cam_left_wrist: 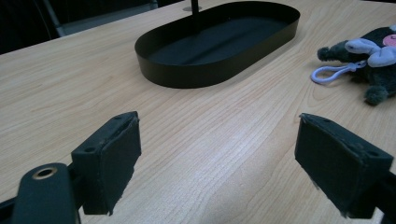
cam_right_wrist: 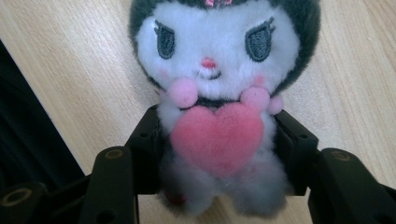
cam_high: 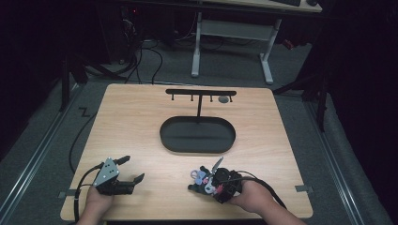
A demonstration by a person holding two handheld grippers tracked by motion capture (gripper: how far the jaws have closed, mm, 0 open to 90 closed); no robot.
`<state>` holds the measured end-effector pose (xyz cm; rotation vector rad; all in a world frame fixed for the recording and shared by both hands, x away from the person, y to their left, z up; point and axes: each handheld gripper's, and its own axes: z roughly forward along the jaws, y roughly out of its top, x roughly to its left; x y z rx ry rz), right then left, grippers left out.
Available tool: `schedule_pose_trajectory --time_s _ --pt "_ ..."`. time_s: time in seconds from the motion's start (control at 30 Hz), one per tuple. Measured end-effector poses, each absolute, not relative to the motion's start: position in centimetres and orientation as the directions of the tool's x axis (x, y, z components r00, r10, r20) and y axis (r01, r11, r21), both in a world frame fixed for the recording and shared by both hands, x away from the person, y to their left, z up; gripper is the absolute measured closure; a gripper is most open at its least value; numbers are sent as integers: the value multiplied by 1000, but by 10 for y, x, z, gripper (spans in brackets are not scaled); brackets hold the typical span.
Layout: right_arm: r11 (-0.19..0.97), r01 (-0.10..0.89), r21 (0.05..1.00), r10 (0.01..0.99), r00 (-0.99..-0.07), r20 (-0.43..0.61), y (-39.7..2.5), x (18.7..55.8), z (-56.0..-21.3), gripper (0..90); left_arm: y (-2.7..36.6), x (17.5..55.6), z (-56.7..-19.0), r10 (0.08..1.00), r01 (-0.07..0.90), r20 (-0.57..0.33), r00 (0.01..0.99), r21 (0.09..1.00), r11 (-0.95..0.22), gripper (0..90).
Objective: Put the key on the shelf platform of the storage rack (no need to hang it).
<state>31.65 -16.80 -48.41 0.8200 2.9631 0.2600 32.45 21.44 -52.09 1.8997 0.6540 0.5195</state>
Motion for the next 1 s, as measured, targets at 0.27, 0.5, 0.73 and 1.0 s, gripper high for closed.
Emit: schedule_pose_trajectory --time_s 0.27,0.5,0.73,1.0 --pt "822 530 210 545 -838 -18 -168 316 -475 478 214 324 -521 647 208 65 760 919 -336 151" --pt "785 561 261 588 -808 -33 -178 321 -461 480 213 324 -521 646 209 64 761 918 -336 151" --pt "765 584 273 615 -788 -37 -186 324 -453 479 213 324 -522 646 209 65 760 918 -338 150" --pt "730 626 275 659 -751 -40 -197 327 -448 479 214 324 -522 646 211 65 761 916 -341 151"
